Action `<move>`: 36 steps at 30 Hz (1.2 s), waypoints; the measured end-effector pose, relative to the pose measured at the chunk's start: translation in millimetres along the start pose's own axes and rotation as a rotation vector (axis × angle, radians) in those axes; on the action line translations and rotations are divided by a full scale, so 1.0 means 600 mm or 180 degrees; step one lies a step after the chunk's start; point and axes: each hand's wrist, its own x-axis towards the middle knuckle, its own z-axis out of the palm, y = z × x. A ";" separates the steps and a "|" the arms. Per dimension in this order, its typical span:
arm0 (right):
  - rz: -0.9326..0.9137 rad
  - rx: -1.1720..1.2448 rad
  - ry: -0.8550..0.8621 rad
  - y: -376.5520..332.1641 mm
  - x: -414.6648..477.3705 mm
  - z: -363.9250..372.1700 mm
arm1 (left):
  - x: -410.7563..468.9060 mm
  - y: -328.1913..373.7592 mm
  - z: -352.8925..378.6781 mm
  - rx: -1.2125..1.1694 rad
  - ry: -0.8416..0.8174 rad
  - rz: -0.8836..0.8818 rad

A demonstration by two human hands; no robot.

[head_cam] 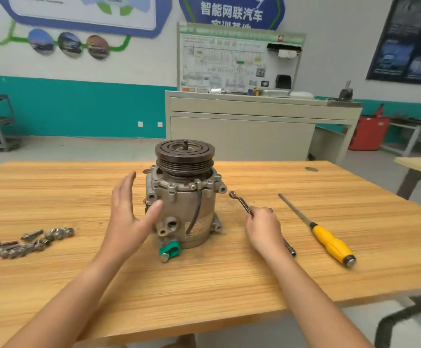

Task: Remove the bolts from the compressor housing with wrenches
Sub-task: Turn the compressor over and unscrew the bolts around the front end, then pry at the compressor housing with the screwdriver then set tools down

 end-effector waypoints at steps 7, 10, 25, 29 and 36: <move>0.0034 -0.1221 -0.0406 0.003 0.004 0.022 | -0.027 -0.014 0.042 -0.0253 -0.0305 -0.0303; -0.0018 -0.0909 -0.0272 0.019 0.002 0.008 | -0.022 -0.029 0.038 -0.0058 -0.0331 -0.0289; 0.1065 -0.1653 -0.0476 0.177 -0.001 -0.136 | -0.011 -0.046 0.061 0.0090 -0.0260 -0.0382; 0.1277 0.0104 -0.0410 0.178 -0.032 -0.151 | -0.017 -0.044 0.057 0.0093 -0.0258 -0.0381; 0.0368 0.2145 -0.1386 0.079 -0.180 -0.238 | -0.026 -0.035 0.054 0.0140 0.0001 -0.0122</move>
